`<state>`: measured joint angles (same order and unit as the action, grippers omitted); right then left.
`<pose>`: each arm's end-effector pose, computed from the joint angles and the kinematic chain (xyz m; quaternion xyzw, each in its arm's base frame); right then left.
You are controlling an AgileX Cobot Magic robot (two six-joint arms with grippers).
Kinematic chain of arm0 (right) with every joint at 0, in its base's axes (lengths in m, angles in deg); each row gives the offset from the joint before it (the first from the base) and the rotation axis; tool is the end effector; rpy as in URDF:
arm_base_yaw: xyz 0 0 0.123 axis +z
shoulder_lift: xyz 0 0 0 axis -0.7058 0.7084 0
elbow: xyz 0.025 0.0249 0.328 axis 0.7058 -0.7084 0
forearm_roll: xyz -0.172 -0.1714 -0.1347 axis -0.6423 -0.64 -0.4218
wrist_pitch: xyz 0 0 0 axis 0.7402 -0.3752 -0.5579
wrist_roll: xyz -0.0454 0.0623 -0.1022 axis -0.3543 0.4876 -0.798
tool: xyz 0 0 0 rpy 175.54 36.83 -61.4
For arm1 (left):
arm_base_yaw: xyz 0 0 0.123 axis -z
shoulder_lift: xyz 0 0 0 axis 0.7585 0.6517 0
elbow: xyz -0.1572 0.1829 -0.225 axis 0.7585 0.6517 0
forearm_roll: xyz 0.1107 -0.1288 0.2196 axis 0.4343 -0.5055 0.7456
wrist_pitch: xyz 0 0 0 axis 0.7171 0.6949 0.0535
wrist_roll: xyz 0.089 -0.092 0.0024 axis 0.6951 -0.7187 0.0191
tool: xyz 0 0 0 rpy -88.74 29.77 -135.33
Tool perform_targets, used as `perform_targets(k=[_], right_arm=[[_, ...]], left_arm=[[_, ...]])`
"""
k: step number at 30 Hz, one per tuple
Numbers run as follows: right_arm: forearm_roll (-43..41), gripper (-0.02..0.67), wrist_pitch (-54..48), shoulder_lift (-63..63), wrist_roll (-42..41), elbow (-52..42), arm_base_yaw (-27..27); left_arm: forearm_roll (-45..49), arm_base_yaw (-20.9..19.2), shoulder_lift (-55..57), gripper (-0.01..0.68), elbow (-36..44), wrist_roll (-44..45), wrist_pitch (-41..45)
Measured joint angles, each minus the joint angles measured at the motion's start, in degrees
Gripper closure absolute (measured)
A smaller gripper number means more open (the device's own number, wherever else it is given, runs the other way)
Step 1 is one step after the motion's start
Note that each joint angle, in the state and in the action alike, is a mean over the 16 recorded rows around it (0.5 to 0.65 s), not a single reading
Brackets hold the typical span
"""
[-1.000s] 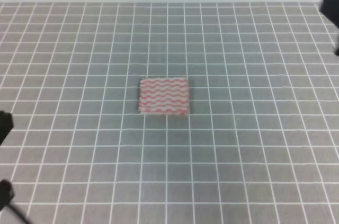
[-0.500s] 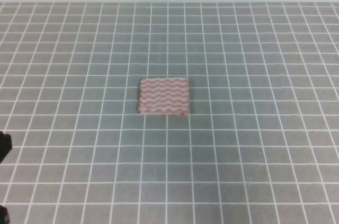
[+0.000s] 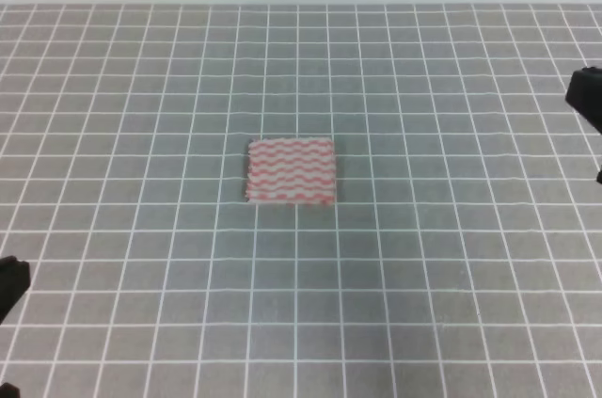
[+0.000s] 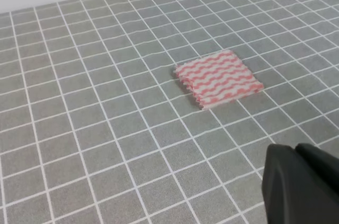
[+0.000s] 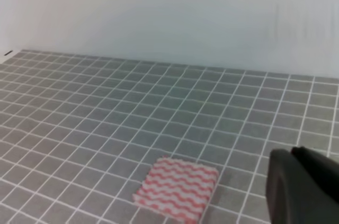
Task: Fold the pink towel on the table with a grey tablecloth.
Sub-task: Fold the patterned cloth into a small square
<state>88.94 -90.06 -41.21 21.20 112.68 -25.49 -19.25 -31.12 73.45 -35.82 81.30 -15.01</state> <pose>0.1908 0.0939 0.3841 -0.1298 0.7567 0.2317 0.5973 0.0923 -0.0485 0.3153 0.2065 0.7956 -0.1178 0.5572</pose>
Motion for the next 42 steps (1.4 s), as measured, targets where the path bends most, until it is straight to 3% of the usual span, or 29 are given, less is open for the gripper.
perform_targets(k=[12, 19, 25, 32, 42], right_arm=[[-0.68, 0.666, -5.15, 1.32, 0.04, -0.05, 0.03], [-7.12, 0.666, -7.56, 1.08, 0.06, -1.30, -0.01], [-13.38, 0.665, -3.55, -1.44, 0.11, -4.93, -0.01], [-16.66, 0.666, 6.07, -10.97, 0.09, -13.88, -0.94], [-15.38, 0.665, 12.07, -31.83, 0.09, -29.31, -8.25]], left_arm=[[0.00, 0.00, -0.05, 0.673, 0.00, 0.00, 0.13], [0.00, 0.01, 0.24, 0.673, -0.01, -0.01, 0.00], [0.00, 0.01, 0.30, 0.673, -0.02, -0.01, -0.04], [0.00, 0.02, 0.36, 0.673, -0.02, -0.03, -0.12], [0.00, 0.00, 0.04, 0.673, 0.00, -0.06, 0.12]])
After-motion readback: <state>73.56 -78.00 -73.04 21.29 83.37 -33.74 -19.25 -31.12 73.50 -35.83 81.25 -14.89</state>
